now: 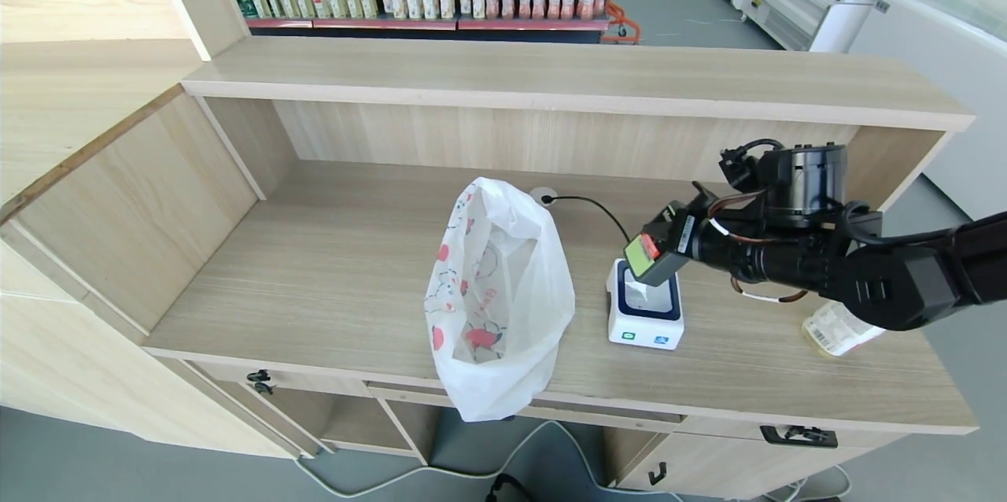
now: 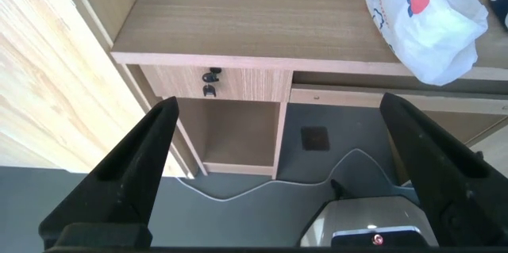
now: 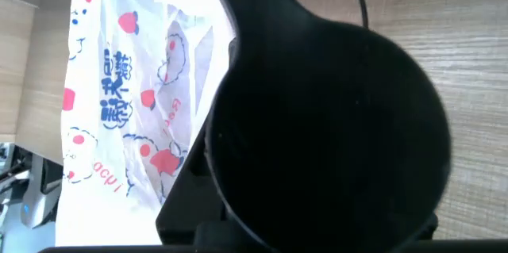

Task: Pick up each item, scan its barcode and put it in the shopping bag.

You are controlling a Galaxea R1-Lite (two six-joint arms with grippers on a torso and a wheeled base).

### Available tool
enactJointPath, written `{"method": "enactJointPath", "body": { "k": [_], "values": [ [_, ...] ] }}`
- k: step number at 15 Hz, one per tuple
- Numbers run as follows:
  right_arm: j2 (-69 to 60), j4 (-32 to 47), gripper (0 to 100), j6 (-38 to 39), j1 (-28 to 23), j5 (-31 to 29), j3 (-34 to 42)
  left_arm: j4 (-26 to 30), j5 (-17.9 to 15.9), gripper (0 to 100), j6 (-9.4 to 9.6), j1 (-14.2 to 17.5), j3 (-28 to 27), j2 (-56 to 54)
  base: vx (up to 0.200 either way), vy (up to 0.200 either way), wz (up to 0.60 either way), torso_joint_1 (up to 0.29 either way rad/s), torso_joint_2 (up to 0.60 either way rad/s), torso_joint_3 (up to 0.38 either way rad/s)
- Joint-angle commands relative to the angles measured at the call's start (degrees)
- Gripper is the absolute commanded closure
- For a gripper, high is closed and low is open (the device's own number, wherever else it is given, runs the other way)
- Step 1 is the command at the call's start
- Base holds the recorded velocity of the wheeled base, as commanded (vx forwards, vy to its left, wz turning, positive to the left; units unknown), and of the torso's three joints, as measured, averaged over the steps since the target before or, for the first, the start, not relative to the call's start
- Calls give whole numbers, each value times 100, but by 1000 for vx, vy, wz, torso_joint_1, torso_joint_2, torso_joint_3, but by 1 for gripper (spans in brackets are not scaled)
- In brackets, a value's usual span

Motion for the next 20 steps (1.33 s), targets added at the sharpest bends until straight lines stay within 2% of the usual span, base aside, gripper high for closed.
{"method": "enactJointPath", "body": {
  "k": [1, 11, 15, 20],
  "values": [
    [129, -33, 100, -1, 53, 6, 13, 2, 0, 0, 2, 0, 0, -2, 0, 0, 0, 0, 0, 0],
    [375, -60, 100, -203, 238, 103, 4, 2, 0, 0, 2, 0, 0, -2, 0, 0, 0, 0, 0, 0],
    [621, -482, 100, -555, 220, 155, 4, 2, 0, 0, 2, 0, 0, -2, 0, 0, 0, 0, 0, 0],
    [718, -491, 100, -581, 211, 147, -57, 2, 0, 0, -16, 0, 0, -2, 0, 0, 0, 0, 0, 0]
  ]
}}
